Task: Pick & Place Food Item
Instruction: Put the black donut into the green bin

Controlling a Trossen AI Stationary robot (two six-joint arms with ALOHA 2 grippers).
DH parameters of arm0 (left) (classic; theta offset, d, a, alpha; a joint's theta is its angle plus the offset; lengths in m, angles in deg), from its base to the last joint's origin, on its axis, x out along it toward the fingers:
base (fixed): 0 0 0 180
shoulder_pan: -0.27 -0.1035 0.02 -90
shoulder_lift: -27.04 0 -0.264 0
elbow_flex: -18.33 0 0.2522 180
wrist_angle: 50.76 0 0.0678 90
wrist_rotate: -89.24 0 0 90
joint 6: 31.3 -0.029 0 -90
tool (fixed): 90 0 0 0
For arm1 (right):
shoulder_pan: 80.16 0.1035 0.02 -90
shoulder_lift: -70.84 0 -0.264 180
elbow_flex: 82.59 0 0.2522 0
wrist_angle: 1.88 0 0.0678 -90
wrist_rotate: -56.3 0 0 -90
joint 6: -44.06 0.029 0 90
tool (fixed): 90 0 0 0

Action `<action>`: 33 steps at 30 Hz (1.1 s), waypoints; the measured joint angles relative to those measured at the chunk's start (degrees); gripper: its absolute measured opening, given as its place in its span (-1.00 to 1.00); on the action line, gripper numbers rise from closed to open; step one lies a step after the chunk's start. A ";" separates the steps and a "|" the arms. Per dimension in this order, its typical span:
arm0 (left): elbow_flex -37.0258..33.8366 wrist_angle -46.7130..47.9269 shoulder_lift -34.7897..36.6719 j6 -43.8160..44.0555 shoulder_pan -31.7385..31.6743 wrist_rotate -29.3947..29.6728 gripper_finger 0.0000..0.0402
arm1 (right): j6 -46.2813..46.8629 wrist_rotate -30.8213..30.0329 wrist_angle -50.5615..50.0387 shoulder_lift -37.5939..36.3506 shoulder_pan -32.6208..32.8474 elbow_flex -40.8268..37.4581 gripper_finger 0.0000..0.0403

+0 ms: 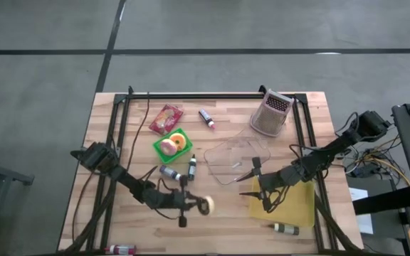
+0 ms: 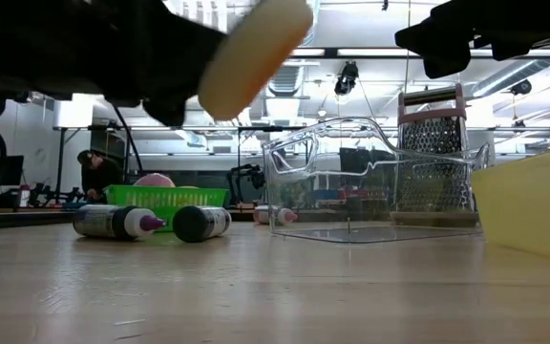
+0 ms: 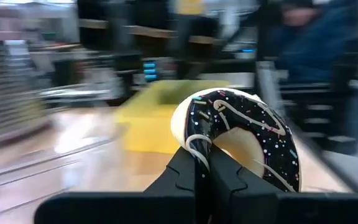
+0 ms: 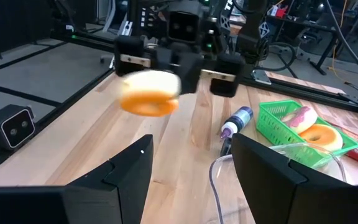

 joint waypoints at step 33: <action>-19.33 22.58 27.43 10.21 -1.33 38.22 -0.96 | 0.87 0.02 0.27 -0.02 0.00 -0.18 0.06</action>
